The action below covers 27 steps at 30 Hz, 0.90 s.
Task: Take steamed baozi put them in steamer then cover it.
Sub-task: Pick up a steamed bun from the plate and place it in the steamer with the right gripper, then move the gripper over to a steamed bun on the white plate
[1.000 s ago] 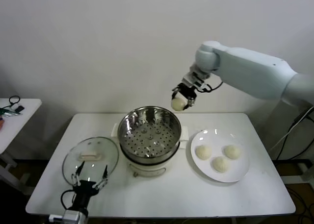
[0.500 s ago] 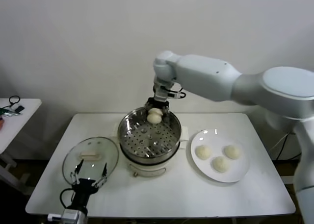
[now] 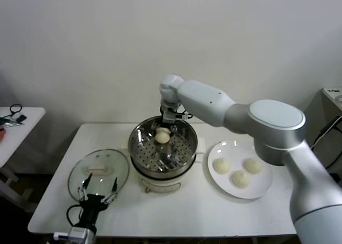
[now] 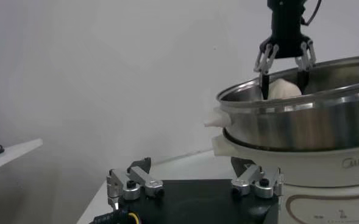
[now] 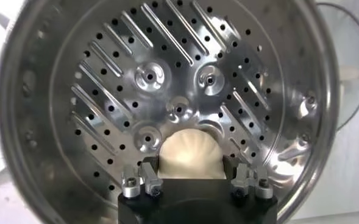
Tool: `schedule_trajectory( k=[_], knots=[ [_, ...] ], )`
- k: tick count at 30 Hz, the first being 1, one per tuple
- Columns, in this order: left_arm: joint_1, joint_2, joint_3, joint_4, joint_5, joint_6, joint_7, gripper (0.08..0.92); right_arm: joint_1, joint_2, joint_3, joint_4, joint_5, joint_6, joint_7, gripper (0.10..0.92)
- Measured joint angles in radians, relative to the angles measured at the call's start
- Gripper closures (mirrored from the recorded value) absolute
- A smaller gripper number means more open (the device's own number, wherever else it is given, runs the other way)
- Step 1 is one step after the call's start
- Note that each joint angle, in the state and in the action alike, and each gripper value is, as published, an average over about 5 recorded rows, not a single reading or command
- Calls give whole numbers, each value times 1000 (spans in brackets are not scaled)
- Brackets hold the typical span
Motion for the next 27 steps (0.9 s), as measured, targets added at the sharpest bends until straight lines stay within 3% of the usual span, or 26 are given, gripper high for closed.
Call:
schedule_trajectory(
  k=[9, 13, 19, 27],
  knots=[
    [-8, 0, 1, 0, 0, 3, 2, 177, -4, 4, 4, -31, -4, 13, 8, 212],
    [-7, 0, 0, -2, 0, 6, 5, 177, 27, -16, -31, -12, 69, 4, -16, 203],
    [-8, 1, -2, -7, 0, 12, 10, 177, 136, -76, -133, 41, 300, -61, -76, 202],
    [-17, 2, 4, -7, -1, 16, 11, 177, 322, -254, -308, 195, 685, -339, -118, 203]
  ],
)
